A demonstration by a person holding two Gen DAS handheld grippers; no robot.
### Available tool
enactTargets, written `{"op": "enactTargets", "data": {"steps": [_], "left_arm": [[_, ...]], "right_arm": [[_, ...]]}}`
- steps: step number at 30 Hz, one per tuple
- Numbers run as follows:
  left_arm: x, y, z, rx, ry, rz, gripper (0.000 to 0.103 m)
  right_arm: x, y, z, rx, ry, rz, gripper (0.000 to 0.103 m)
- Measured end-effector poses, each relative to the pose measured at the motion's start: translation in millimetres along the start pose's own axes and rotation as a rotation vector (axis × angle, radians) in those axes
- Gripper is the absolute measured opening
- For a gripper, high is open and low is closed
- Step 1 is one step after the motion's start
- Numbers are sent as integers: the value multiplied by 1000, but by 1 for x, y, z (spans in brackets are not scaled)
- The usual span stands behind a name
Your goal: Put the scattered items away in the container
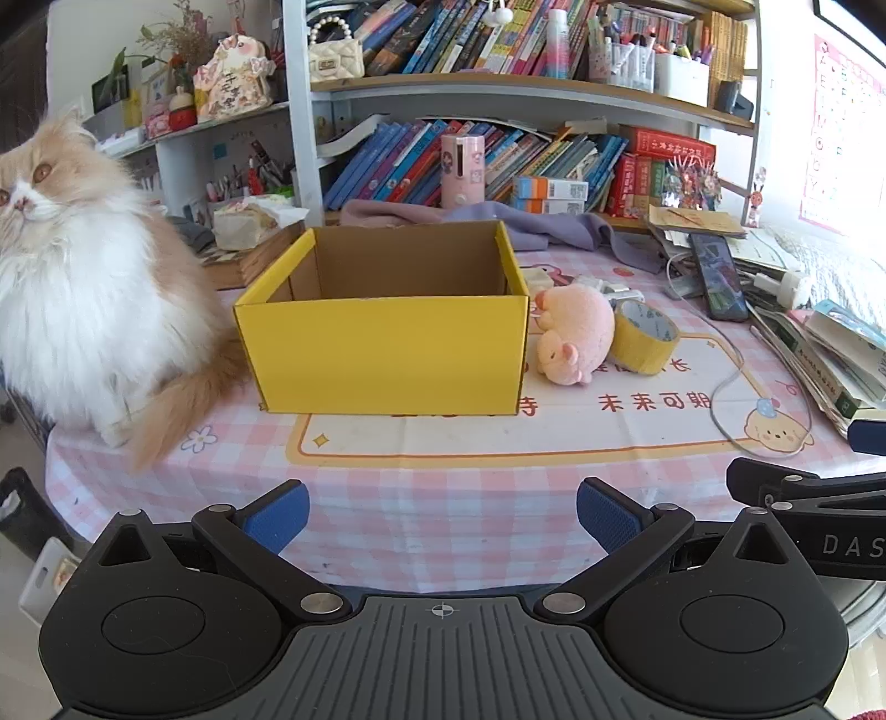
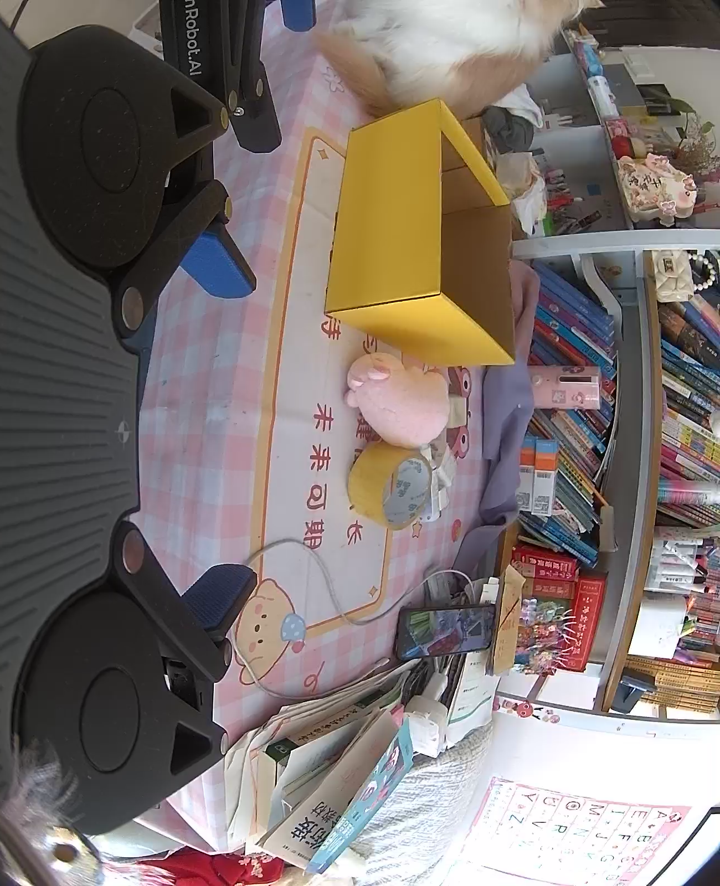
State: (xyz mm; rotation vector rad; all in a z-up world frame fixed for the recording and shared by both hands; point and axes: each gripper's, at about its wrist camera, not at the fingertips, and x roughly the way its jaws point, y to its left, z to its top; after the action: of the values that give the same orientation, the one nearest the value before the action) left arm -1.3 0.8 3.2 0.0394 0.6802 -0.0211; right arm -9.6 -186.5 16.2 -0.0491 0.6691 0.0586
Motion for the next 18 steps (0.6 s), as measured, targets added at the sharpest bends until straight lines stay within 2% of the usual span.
{"op": "enactTargets", "data": {"steps": [18], "left_arm": [[3,4,0,-9,11,-2,103]], "right_arm": [[0,-1,-2,5,5,-1,103]]}}
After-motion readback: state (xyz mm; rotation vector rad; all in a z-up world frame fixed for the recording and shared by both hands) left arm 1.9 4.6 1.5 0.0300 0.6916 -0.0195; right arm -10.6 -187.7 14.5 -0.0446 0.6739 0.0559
